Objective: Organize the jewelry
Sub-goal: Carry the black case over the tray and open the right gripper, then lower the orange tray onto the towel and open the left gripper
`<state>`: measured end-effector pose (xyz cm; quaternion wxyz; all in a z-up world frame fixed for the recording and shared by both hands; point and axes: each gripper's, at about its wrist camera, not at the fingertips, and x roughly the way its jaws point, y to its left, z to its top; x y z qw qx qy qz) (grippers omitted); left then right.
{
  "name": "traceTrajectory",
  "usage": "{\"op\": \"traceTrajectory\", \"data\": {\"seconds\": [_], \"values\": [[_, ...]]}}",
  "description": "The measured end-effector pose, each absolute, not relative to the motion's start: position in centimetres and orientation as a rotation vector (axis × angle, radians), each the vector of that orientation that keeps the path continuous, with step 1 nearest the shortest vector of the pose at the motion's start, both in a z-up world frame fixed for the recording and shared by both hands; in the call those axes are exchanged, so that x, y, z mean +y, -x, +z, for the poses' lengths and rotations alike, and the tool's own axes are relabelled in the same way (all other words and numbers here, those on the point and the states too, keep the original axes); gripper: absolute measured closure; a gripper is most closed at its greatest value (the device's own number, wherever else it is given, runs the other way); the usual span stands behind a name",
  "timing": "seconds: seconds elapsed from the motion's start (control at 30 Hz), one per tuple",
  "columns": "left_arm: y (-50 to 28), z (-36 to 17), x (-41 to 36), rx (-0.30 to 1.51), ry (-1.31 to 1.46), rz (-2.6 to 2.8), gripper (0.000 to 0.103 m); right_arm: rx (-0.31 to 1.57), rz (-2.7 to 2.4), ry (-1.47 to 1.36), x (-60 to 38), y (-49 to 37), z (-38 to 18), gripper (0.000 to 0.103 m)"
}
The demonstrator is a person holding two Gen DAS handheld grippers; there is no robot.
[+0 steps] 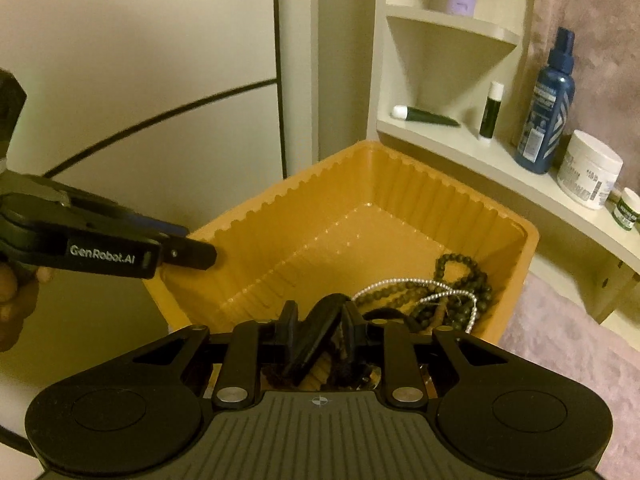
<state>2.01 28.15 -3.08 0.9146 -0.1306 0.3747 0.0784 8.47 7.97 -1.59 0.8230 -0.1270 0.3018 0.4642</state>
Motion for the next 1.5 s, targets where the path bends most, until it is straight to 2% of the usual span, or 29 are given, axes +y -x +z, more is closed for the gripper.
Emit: {"op": "traceTrajectory", "data": {"seconds": [0.07,0.13,0.2,0.27,0.43,0.47,0.57,0.83,1.07,1.5], "values": [[-1.9,-2.9,28.1,0.770,0.267,0.165,0.071,0.617,0.982,0.242,7.5,-8.4,-1.1,0.065],[-1.7,-2.5,28.1,0.764,0.262,0.169,0.070,0.598,0.970,0.211,6.9,-8.5,-0.4,0.059],[-1.6,-2.1,28.0,0.757,0.254,0.171,0.069,0.581,0.950,0.169,5.9,-8.6,0.3,0.057],[-1.4,-1.5,27.8,0.746,0.245,0.185,0.063,0.576,0.924,0.111,4.7,-8.9,1.0,0.053],[-0.6,0.4,27.1,0.700,0.217,0.213,0.039,0.576,0.825,-0.024,1.0,-9.7,2.4,0.032],[-0.5,0.7,26.9,0.693,0.210,0.213,0.037,0.581,0.808,-0.049,0.1,-9.9,2.7,0.029],[-0.2,1.6,26.1,0.685,0.195,0.216,0.023,0.607,0.750,-0.113,-2.0,-10.1,3.3,0.023],[0.9,2.6,23.0,0.682,0.165,0.217,0.003,0.662,0.672,-0.175,-6.1,-8.4,3.7,0.020],[2.2,2.6,20.1,0.701,0.148,0.209,0.000,0.788,0.597,-0.177,-8.7,-6.4,2.7,0.020],[4.4,3.5,15.8,0.759,0.142,0.178,0.000,0.827,0.534,-0.084,-11.8,-2.1,2.8,0.020]]}}
